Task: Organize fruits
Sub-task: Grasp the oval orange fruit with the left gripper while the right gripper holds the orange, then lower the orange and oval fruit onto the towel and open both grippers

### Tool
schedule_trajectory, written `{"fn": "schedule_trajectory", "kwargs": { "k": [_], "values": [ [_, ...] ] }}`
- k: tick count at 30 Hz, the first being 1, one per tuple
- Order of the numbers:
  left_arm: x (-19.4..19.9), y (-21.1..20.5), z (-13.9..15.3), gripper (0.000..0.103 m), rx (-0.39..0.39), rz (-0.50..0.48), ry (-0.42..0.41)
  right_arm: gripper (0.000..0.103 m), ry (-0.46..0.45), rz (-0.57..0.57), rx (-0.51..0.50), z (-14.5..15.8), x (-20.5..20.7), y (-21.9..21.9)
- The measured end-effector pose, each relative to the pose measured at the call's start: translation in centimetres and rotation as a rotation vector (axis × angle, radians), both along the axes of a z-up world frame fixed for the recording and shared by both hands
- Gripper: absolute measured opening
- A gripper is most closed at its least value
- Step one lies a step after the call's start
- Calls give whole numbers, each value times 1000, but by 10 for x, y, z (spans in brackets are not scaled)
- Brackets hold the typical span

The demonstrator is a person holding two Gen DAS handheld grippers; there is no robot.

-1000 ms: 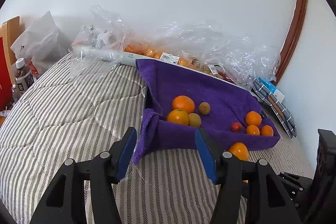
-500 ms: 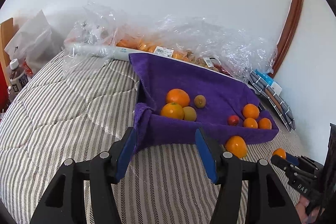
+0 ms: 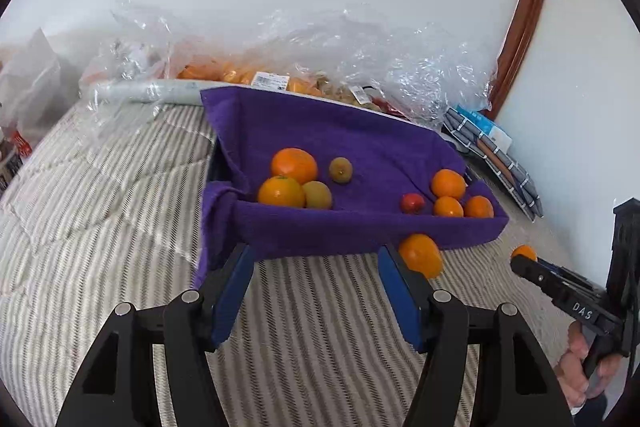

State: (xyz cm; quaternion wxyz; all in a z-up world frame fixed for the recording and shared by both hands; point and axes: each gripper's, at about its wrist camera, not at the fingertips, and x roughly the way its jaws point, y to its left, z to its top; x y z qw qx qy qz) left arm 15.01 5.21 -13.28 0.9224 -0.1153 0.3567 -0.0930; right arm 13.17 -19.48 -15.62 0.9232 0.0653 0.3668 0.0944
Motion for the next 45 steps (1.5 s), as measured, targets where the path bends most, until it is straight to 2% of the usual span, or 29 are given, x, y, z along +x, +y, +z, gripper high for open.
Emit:
{"fn": "schedule_trajectory", "kwargs": {
  "k": [10, 19, 21, 23, 24, 29, 37, 42, 45],
  "values": [
    [21, -63, -9, 62, -70, -104, 97, 32, -36, -37, 3, 4, -3, -8],
    [41, -96, -21, 61, -17, -83, 164, 32, -46, -38, 10, 4, -4, -10],
    [42, -101, -23, 56, 12, -68, 168, 32, -45, -37, 12, 4, -4, -10],
    [43, -106, -24, 35, 45, -80, 173, 31, -40, -38, 14, 4, -3, -10],
    [43, -106, -24, 35, 53, -92, 172, 31, -38, -38, 15, 3, -2, -11],
    [34, -89, -23, 35, -8, -73, 188, 31, -34, -39, 20, 2, -2, -11],
    [12, -36, -5, 35, -24, 43, 156, 31, -29, -43, 32, 2, -1, -13],
    [2, -10, 15, 35, 6, 96, 110, 32, -12, -34, 72, 3, 2, -18],
    [7, 0, 25, 35, -10, 114, 98, 32, -7, -42, 44, 10, 9, -19]
  ]
}}
